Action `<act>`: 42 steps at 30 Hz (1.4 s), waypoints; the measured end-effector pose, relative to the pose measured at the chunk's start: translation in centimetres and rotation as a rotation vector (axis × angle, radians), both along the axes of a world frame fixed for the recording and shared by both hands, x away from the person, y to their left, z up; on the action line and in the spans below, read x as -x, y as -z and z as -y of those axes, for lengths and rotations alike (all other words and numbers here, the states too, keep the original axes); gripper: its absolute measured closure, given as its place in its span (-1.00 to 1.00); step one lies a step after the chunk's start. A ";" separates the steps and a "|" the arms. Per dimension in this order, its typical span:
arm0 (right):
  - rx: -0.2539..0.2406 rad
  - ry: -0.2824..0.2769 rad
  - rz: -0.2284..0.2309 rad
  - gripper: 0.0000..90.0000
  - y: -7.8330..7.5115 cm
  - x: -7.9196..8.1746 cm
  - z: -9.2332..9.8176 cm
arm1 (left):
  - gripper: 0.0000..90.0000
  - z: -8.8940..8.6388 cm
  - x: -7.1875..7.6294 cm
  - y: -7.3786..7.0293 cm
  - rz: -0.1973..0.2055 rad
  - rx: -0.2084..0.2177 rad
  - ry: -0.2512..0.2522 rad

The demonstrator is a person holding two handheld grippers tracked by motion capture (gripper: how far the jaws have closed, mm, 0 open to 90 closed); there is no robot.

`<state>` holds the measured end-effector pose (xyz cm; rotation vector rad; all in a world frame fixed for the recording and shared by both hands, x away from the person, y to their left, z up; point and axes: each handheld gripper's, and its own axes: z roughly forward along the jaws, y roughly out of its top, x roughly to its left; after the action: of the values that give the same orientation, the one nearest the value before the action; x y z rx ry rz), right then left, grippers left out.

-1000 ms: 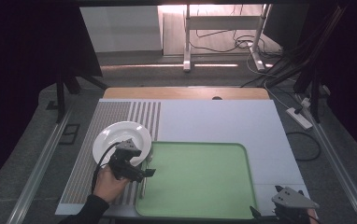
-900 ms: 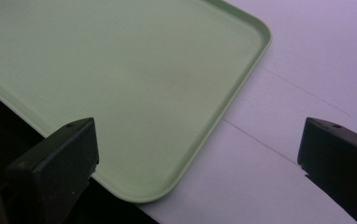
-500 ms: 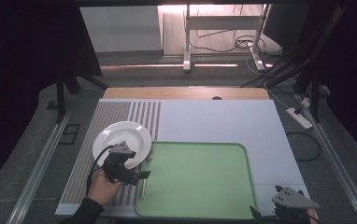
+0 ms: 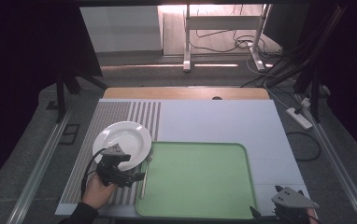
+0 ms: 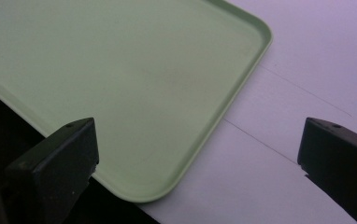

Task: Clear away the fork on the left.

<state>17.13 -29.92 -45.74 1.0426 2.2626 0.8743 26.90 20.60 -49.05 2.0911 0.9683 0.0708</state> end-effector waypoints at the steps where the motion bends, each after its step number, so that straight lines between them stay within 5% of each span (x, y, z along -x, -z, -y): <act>1: 0.001 -0.001 0.000 -1.00 0.0 0.0 0.0 | -1.00 -0.1 0.1 0.0 0.000 0.006 0.001; 42: 0.002 0.003 -0.005 -1.00 0.0 0.0 0.0 | -1.00 -5.2 5.7 0.8 -0.033 0.042 -0.119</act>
<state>17.13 -29.88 -45.73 1.0486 2.2647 0.8692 21.23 25.83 -49.89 2.0005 1.1043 0.0763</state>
